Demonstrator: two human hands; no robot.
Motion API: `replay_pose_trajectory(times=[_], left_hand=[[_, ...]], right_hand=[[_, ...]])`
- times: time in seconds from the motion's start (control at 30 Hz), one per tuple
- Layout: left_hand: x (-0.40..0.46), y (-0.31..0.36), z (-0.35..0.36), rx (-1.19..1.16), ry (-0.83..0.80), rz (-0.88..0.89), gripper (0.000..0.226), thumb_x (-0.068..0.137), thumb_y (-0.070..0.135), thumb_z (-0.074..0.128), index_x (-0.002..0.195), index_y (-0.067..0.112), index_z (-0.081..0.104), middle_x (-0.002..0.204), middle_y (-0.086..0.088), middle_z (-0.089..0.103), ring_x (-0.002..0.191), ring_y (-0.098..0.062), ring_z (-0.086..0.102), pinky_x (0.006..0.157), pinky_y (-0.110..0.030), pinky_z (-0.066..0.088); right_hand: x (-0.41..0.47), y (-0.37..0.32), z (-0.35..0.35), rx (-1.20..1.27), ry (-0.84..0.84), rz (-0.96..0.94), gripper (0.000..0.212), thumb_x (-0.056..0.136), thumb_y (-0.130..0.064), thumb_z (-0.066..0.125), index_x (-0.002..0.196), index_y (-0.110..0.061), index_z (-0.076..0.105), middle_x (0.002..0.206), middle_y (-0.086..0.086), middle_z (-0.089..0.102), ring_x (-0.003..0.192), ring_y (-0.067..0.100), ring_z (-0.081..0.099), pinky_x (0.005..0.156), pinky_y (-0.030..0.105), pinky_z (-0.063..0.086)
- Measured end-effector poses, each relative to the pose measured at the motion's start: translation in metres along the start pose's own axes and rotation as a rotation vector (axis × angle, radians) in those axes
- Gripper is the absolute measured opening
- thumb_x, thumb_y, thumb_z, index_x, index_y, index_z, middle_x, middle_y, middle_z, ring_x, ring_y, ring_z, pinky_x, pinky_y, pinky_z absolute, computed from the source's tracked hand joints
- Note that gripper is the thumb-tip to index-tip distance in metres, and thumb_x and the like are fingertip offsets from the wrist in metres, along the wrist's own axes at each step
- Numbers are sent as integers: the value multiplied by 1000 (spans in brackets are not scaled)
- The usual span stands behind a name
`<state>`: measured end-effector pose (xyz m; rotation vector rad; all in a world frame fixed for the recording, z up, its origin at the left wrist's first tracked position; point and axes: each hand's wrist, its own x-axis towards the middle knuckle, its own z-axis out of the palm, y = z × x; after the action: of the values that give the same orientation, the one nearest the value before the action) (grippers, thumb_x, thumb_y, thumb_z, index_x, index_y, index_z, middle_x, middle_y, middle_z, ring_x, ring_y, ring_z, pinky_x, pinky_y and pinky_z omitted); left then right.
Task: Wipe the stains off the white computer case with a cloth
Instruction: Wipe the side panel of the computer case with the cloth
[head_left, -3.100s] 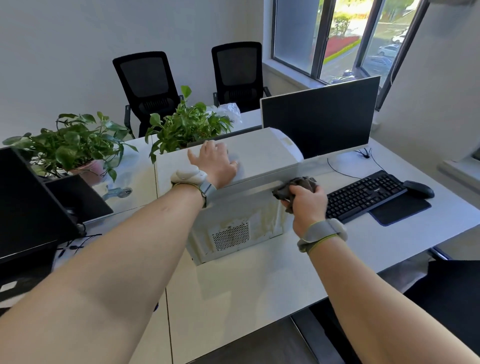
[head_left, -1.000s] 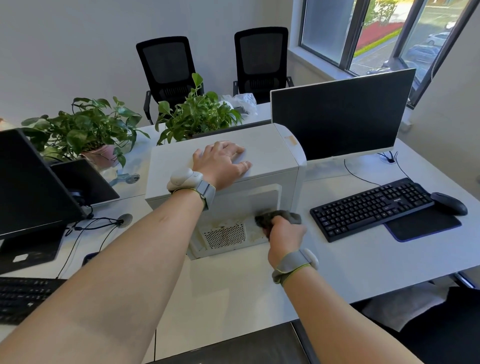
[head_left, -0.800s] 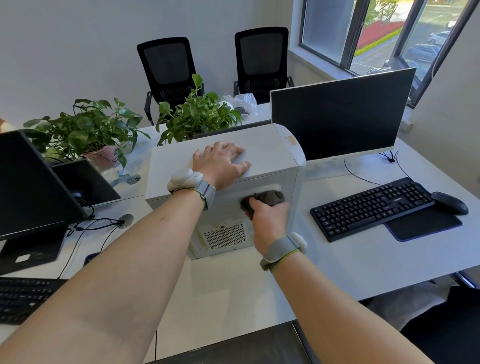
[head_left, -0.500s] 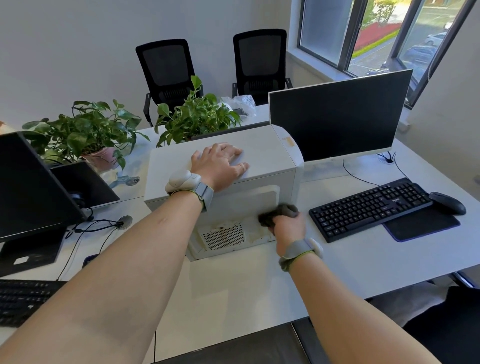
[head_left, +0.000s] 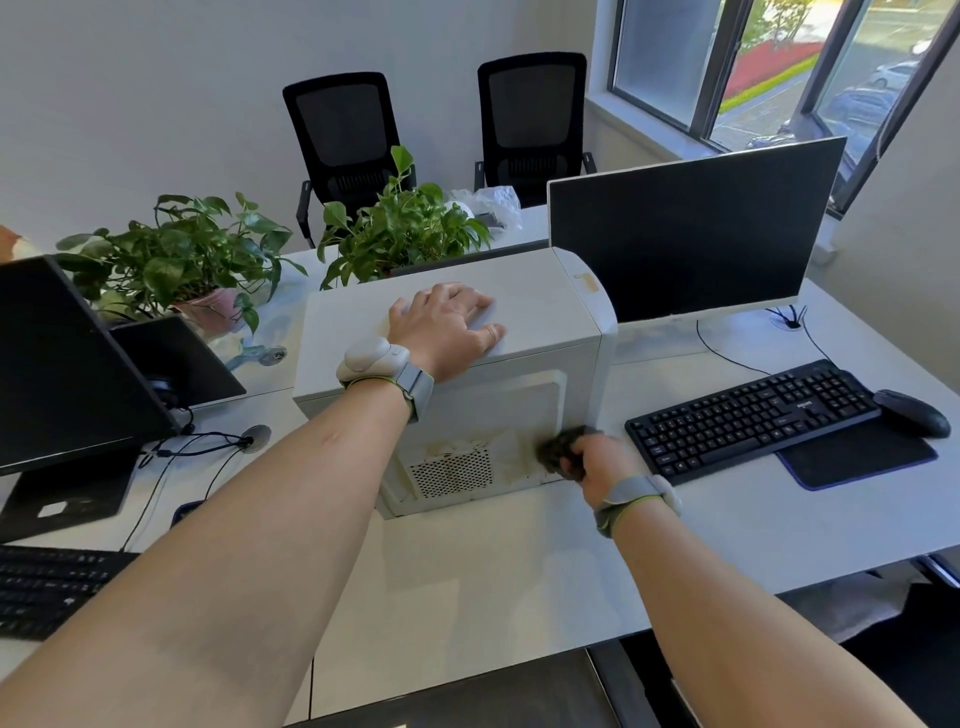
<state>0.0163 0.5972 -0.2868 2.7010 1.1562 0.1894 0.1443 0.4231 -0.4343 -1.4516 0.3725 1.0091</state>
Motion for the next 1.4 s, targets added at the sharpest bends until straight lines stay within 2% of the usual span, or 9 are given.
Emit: replay_pose_trajectory(times=[0.13, 0.3, 0.43, 0.63, 0.87, 1.0, 1.13, 1.33, 1.4], left_hand=[[1, -1, 1, -9, 0, 1, 54, 93, 68, 45, 142, 47, 48, 157, 9, 36, 146, -19, 29, 118, -48, 15], [0, 0, 1, 0, 5, 0, 53, 93, 67, 45, 142, 47, 48, 157, 9, 37, 145, -20, 30, 118, -48, 16], [-1, 1, 0, 1, -3, 5, 53, 94, 67, 44, 142, 46, 47, 157, 9, 36, 145, -20, 30, 117, -48, 15], [0, -1, 1, -6, -8, 2, 54, 93, 67, 44, 143, 46, 46, 158, 9, 35, 146, -20, 29, 118, -47, 15], [0, 0, 2, 7, 6, 3, 55, 93, 67, 44, 144, 46, 46, 158, 9, 35, 145, -20, 30, 117, -47, 16], [0, 0, 2, -2, 8, -5, 54, 93, 67, 45, 143, 46, 47, 158, 9, 35, 145, -20, 30, 117, -47, 16], [0, 0, 2, -6, 9, -6, 54, 93, 67, 45, 143, 46, 47, 157, 9, 36, 145, -20, 31, 118, -47, 16], [1, -1, 2, -7, 4, 3, 54, 92, 68, 44, 142, 47, 47, 156, 10, 36, 144, -20, 31, 118, -48, 17], [1, -1, 3, -10, 5, 0, 54, 92, 68, 44, 141, 46, 48, 156, 10, 36, 145, -20, 31, 119, -48, 17]], right_hand=[[-10, -12, -8, 62, -86, -267, 23, 78, 12, 46, 80, -9, 56, 81, 12, 50, 66, 27, 48, 53, 32, 43], [6, 5, -16, -138, 43, 75, 13, 98, 3, 51, 106, -2, 59, 76, 18, 56, 68, 32, 62, 44, 30, 52], [2, 0, 4, -48, -94, 57, 29, 98, 11, 49, 122, -3, 54, 99, 24, 59, 80, 35, 62, 78, 42, 57], [-25, -21, -9, 246, -322, -217, 38, 77, 14, 33, 102, -5, 54, 87, 13, 54, 74, 31, 55, 69, 40, 49], [1, 18, -53, 252, -168, 85, 33, 88, -5, 31, 69, -6, 57, 82, 10, 53, 68, 31, 55, 67, 41, 50], [-3, 38, -60, 351, -279, 114, 38, 74, -4, 33, 101, -3, 60, 107, 25, 63, 104, 52, 59, 98, 75, 42], [9, 45, -49, 282, -200, 161, 45, 86, 4, 31, 125, 3, 53, 131, 31, 54, 103, 48, 59, 69, 50, 63], [62, 63, -34, -53, -12, 307, 7, 105, -1, 47, 110, 0, 52, 79, 19, 53, 68, 32, 54, 46, 41, 53], [77, 69, -28, -48, -36, 240, 7, 105, -3, 50, 110, -7, 52, 85, 19, 57, 64, 29, 52, 60, 46, 59]])
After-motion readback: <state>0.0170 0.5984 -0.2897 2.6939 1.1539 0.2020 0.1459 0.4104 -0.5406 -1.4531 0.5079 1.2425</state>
